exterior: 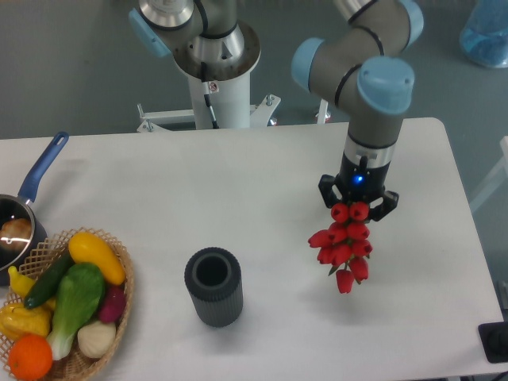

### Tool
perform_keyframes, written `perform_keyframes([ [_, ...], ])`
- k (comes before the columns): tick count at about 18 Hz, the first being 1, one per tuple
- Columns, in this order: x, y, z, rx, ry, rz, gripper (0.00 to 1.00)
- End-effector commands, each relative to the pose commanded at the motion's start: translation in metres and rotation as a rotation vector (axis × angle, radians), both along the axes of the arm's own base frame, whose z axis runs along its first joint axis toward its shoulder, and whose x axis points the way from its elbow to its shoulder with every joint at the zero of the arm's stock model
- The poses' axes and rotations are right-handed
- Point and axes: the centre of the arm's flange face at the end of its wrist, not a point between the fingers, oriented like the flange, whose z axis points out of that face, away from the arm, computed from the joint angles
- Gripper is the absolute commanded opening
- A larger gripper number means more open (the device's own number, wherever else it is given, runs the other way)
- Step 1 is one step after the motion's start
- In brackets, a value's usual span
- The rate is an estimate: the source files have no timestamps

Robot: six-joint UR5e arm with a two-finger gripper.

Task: Place the flowers on the table
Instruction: 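Lower the held tulips onto the table beside the black container, then open the gripper to release the tulip stems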

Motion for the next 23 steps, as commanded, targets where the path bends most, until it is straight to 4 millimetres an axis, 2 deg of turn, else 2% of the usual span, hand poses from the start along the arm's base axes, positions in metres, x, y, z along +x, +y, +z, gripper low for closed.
perform_keyframes([
  [3,0.003,0.010,-0.022,-0.017,-0.032,-0.014,0.50],
  [7,0.007,0.009,-0.034,-0.023,-0.052,-0.016,0.50],
  [11,0.007,0.009,-0.042,-0.027,-0.064,-0.016,0.50],
  [14,0.005,0.008,-0.040,-0.025,-0.060,-0.014,0.50],
  [15,0.005,0.006,-0.038,-0.025,-0.056,-0.011,0.66],
  [16,0.003,0.004,-0.035,-0.027,-0.047,-0.015,1.00],
  [21,0.005,0.002,-0.012,-0.006,-0.024,0.048,1.00],
  [23,-0.002,-0.007,0.002,0.007,-0.012,0.106,1.00],
])
